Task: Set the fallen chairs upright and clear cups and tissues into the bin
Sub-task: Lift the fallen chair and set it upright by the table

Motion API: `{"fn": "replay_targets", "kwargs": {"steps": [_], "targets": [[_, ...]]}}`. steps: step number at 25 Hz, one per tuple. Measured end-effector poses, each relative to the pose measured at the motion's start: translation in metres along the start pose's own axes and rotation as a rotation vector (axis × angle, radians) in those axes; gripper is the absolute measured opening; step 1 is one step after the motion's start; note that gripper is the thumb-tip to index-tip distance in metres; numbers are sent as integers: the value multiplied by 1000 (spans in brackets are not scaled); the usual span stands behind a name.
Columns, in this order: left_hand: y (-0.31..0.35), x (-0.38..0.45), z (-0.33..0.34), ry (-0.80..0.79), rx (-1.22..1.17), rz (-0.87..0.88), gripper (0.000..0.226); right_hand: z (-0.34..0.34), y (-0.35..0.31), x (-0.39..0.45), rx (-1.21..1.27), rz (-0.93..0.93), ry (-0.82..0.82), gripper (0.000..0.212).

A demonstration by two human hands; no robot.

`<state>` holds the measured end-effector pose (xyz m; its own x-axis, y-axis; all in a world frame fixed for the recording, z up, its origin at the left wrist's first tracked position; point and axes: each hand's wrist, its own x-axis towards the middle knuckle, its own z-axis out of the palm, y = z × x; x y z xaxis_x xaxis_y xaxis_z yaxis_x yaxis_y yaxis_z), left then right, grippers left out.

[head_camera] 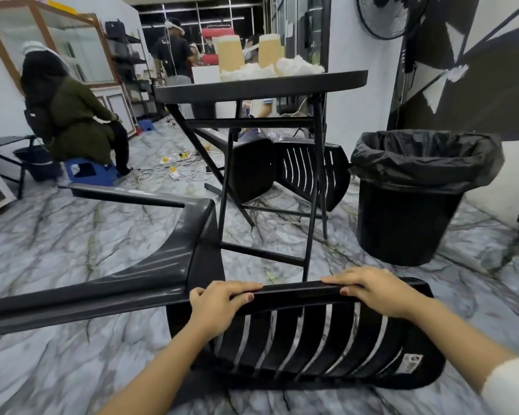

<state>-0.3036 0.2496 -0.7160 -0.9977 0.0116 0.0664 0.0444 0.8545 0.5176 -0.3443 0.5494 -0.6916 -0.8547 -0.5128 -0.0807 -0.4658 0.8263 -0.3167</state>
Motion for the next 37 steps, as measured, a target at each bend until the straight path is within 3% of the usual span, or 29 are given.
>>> {"fn": "replay_targets", "kwargs": {"steps": [6,9,13,19,22,27,29,33,37], "targets": [[11,2,-80,-185,-8,123,39,-74,-62,6,-113,-13,7,39],[39,1,-139,-251,-36,198,33,-130,-114,7,-208,-18,-8,38],[81,-20,-212,-207,-65,162,23,-195,-190,4,-374,-95,-10,39],[116,-61,-307,-171,-267,-1,33,-270,-304,-5,-412,-109,-149,32],[106,-87,-334,-184,-261,-16,34,-282,-354,-9,-436,-95,-225,28],[63,-137,-378,-74,-362,-98,37,-312,-437,-13,-493,-119,-304,33],[44,-155,-393,-61,-387,-97,42,-325,-444,-34,-392,-75,-254,35],[15,-182,-408,-78,-401,-62,45,-300,-448,-114,404,63,-171,40],[3,-201,-417,-118,-377,1,49,-254,-468,-138,523,167,74,37]]}}
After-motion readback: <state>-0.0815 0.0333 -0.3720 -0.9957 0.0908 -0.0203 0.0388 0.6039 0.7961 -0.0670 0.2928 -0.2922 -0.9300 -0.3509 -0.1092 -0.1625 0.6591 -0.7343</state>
